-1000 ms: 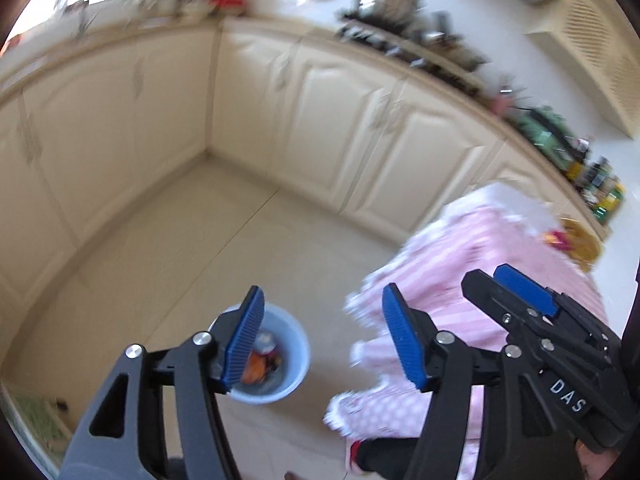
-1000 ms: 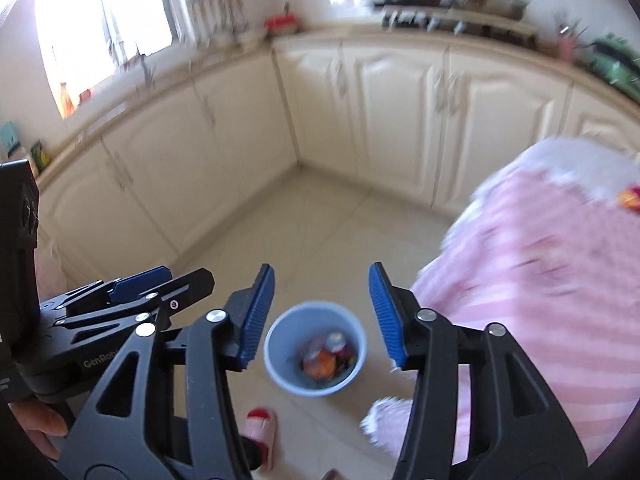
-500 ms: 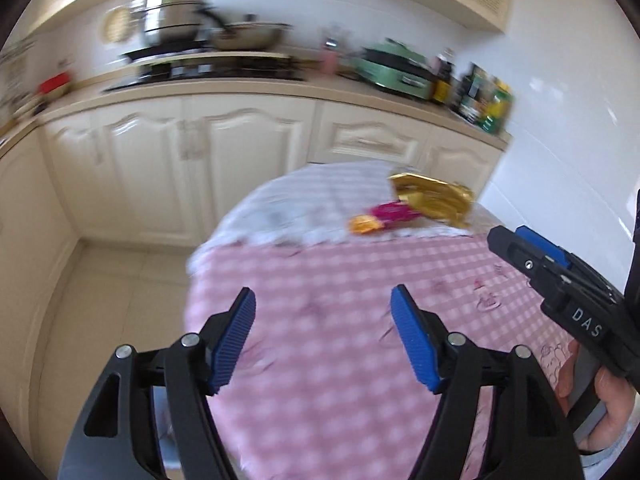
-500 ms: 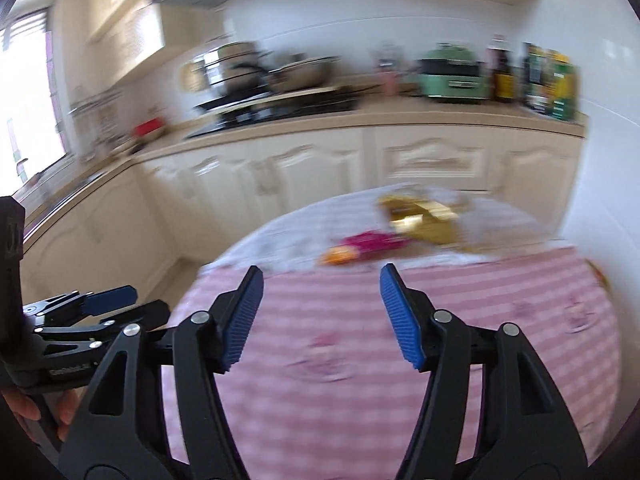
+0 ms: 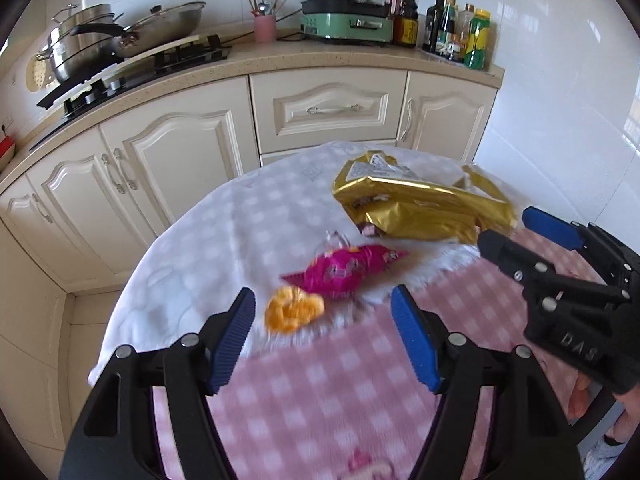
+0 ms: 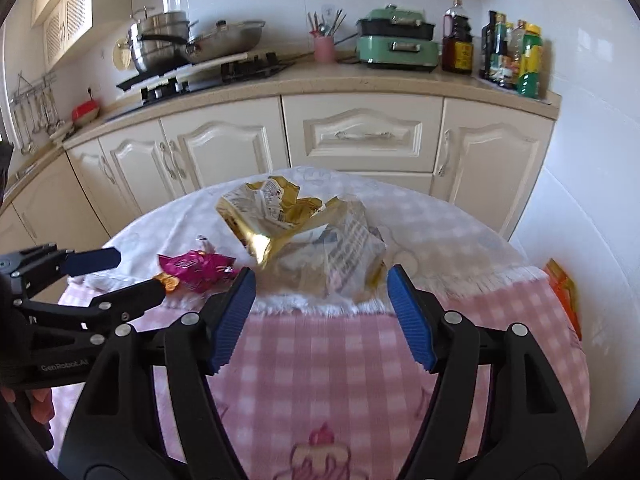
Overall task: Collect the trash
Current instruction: 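Grasp the pink candy wrapper with the left tool while the right tool grasps the gold bag, then carry the pink wrapper and gold bag over the bin and open both tools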
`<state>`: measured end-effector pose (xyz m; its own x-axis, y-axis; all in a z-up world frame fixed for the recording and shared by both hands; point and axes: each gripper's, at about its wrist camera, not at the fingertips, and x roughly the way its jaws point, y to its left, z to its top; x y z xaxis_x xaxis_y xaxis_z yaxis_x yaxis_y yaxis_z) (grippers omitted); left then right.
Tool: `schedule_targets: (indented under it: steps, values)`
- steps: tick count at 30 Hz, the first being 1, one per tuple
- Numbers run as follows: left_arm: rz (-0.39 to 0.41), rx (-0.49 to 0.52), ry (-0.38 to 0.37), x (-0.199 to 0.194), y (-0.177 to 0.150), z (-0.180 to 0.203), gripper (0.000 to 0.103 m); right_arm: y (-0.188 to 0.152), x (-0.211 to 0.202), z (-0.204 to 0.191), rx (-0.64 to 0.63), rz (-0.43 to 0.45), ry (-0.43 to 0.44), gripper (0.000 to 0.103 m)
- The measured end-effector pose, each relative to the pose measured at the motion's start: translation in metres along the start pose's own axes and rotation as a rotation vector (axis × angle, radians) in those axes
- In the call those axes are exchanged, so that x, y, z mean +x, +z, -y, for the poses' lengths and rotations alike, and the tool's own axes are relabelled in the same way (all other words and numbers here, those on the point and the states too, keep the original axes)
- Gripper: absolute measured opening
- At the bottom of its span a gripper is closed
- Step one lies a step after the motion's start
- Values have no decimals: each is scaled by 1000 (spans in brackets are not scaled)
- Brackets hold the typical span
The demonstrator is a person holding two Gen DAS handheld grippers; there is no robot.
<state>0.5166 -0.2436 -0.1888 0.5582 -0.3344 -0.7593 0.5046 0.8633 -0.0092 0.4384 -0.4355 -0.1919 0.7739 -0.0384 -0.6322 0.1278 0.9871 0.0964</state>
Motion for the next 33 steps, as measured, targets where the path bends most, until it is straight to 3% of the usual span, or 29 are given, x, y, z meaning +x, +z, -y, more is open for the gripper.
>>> schedule_targets:
  steps: [4, 5, 6, 8, 10, 13, 16, 26, 33]
  values:
    - [-17, 56, 32, 23, 11, 8, 69, -1, 11, 7, 21, -18, 18, 64]
    - [-23, 73, 30, 30, 14, 11, 69, -1, 15, 10, 25, -31, 22, 48]
    - [-30, 83, 28, 35, 16, 13, 69, -1, 16, 10, 24, -41, 21, 38]
    - [-39, 99, 37, 46, 18, 19, 68, -3, 18, 12, 19, -42, 12, 28]
    - [-41, 105, 19, 50, 17, 22, 43, -5, 17, 14, 11, -37, 7, 16]
    - [-49, 98, -2, 48, 16, 25, 43, -4, 10, 16, 8, -8, -4, 13]
    - [-6, 102, -4, 31, 16, 27, 42, -2, 1, 18, 26, 21, -4, 11]
    - [145, -9, -59, -73, 6, 2, 42, 13, -91, 20, 88, 181, 20, 10]
    - [219, -55, -88, -141, -24, -13, 42, 9, -146, -1, 78, 228, 30, 10]
